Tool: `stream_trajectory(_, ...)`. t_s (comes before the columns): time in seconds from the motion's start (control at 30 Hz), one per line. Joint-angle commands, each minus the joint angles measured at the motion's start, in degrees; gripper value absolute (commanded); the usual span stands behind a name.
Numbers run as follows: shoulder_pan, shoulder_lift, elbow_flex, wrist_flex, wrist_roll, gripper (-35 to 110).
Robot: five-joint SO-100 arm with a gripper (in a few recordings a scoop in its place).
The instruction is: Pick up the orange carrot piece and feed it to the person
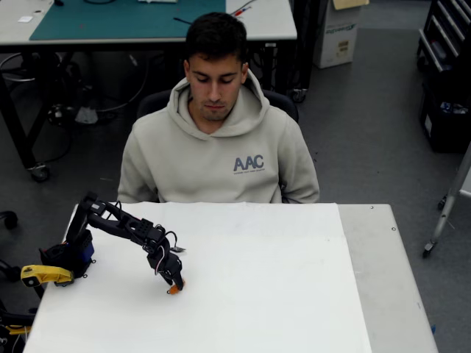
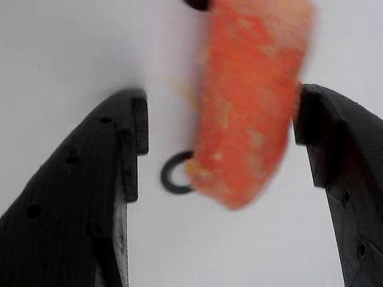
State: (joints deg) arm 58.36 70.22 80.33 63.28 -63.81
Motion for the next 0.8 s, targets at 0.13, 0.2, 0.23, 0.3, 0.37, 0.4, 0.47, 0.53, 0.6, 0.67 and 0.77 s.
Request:
stream_trajectory(0.13,1.23,0.44,-2.55,0.7,-0.97,18)
stream_trajectory(0.2,1.32,0.44,-2.46,0.97,-0.79,16)
stream_trajectory(0.23,1.67,0.44,-2.46,1.05,-0.79,14)
stream_trajectory(0.3,2.9,0.44,-2.37,1.05,-0.79,9)
stream_trajectory(0.37,4.04,0.35,-2.37,1.05,-0.7,2)
stream_trajectory(0.4,4.57,0.35,-2.37,1.14,-0.7,-1)
stream_trajectory(0.47,5.63,0.35,-2.29,1.14,-0.7,-3)
stream_trajectory(0.53,6.59,0.35,-2.29,1.14,-0.7,-3)
stream_trajectory(0.6,7.47,0.35,-1.23,1.14,-0.7,-3)
stream_trajectory(0.67,7.91,0.44,0.53,1.14,-0.97,-3)
stream_trajectory(0.77,8.0,1.32,2.64,1.05,-0.88,-3)
